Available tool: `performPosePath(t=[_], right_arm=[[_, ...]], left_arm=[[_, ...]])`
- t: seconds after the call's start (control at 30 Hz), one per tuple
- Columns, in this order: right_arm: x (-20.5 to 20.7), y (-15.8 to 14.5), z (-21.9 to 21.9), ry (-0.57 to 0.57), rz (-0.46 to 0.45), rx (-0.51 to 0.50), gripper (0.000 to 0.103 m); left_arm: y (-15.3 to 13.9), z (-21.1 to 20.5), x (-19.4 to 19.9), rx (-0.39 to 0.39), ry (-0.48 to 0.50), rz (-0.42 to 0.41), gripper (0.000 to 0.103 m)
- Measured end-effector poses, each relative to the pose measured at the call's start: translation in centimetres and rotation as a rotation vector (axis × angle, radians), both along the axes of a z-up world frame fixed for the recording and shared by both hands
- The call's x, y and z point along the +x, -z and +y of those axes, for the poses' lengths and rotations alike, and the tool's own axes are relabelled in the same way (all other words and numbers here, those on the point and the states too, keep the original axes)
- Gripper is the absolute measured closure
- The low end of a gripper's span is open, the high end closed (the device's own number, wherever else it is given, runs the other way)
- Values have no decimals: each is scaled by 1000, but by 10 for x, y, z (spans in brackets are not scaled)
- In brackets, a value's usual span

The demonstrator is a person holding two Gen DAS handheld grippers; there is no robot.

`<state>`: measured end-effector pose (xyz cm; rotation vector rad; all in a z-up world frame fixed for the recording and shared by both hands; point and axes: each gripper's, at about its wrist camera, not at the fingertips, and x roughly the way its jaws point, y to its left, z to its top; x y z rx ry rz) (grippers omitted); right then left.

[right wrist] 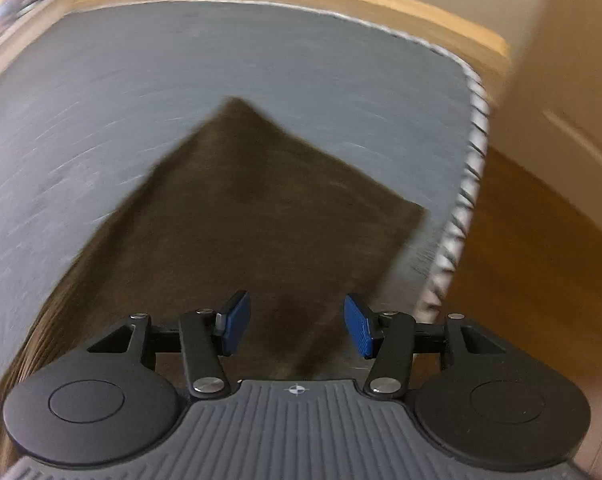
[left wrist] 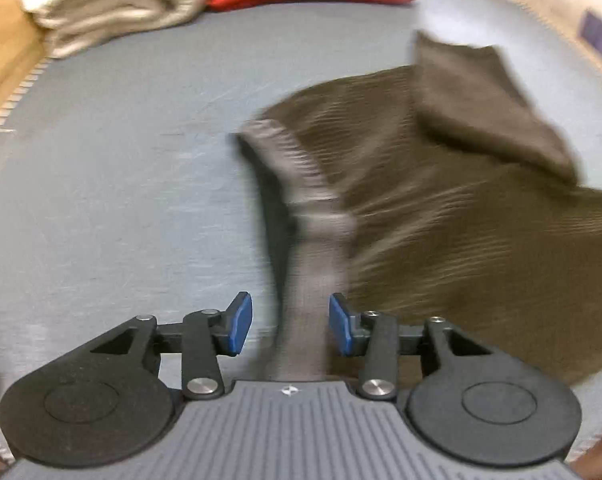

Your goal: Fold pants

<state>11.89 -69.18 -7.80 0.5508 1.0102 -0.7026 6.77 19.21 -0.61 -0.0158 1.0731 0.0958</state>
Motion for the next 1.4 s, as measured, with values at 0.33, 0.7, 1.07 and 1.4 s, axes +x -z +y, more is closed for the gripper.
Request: performPosePath(t=[0.33, 0.7, 1.07, 1.4], right_arm=[[-26, 29, -32, 180, 32, 117, 51], [-26, 14, -48, 138, 55, -125, 103], [-21, 29, -41, 142, 34, 129, 41], [-13, 34, -29, 49, 22, 85, 101]], left_arm=[[52, -37, -8, 37, 186, 272, 56], [33, -64, -7, 71, 204, 195, 55], [34, -73, 4, -55, 220, 197, 44], [46, -84, -9, 2, 291, 260, 31]])
